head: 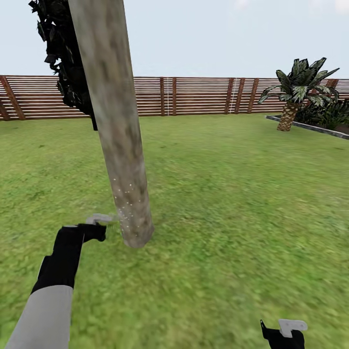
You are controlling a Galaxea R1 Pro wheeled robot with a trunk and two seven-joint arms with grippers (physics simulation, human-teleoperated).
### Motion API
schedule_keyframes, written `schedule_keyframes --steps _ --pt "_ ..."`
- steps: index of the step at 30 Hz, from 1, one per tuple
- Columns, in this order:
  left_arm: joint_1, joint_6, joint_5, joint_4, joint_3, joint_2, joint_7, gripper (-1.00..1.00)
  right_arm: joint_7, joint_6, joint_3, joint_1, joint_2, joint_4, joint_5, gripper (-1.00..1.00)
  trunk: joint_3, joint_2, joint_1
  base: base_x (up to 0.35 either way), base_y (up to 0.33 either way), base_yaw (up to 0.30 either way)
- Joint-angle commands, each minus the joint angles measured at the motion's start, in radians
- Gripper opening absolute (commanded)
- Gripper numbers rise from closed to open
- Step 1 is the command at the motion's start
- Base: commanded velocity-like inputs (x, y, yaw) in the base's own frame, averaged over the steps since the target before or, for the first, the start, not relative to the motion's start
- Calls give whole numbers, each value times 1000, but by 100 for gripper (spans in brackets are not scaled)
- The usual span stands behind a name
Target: In the garden, pick up the pesticide atomizer on the floor and spray pesticide onto both trees until each tree trunk is fully covered.
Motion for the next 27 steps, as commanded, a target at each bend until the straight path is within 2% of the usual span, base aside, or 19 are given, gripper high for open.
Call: schedule_keyframes --steps 1,4,6,9,14,27 --pt "4 3 2 2 40 12 -6 -100 6 -4 -8 -1 0 1 5 100 -1 0 0 0 0 62" --pt "10 0 -2 11 62 25 8 -100 6 -4 -9 -1 1 1 5 100 -1 0 0 0 0 197" --pt "47 -2 -3 14 61 18 58 -100 6 -4 -9 -1 0 1 4 100 -1 0 0 0 0 265" --pt "65 -5 3 22 60 14 97 -100 6 -4 -9 -1 0 0 4 100 -1 0 0 0 -75 275" --pt "70 -8 2 76 53 13 108 -100 7 -4 -9 -1 -1 -1 4 100 -1 0 0 3 -239 149" --pt "70 -8 -5 81 45 13 113 -100 9 -4 -9 -1 -7 -1 5 100 -1 0 0 85 -268 5"
